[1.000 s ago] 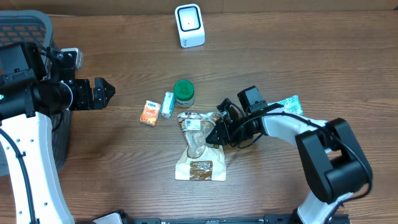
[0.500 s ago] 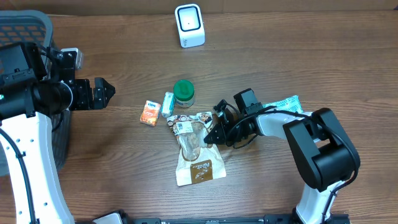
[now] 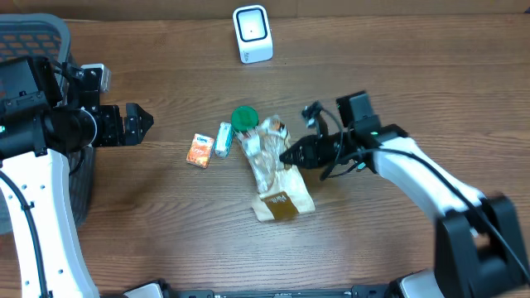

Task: Scan the item barcode
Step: 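Lift the snack bag up toward the white scanner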

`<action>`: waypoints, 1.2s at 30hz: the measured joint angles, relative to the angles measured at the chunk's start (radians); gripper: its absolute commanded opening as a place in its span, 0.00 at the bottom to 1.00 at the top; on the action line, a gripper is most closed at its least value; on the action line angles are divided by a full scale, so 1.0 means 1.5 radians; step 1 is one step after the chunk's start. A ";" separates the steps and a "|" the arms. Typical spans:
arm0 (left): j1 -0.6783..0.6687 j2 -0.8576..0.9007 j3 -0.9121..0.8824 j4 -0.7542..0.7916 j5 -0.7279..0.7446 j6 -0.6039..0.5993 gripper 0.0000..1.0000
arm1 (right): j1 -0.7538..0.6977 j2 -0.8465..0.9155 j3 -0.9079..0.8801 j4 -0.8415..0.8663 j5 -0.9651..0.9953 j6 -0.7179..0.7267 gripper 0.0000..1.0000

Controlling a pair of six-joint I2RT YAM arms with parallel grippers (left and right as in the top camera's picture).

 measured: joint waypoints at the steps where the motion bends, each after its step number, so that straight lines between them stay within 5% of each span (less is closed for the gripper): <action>1: 0.000 0.000 0.000 0.000 0.000 0.000 0.99 | -0.001 -0.022 0.002 0.001 -0.007 0.004 0.04; 20: 0.000 0.000 0.000 0.000 0.000 0.000 1.00 | -0.117 -0.165 0.002 0.035 -0.193 0.089 0.04; 28: 0.000 0.000 0.000 0.000 0.000 0.000 0.99 | -0.082 -0.173 0.042 -0.092 0.014 0.101 0.04; 36: 0.000 0.000 0.000 0.000 0.000 0.000 1.00 | 0.002 -0.163 0.233 -0.258 0.305 0.082 0.04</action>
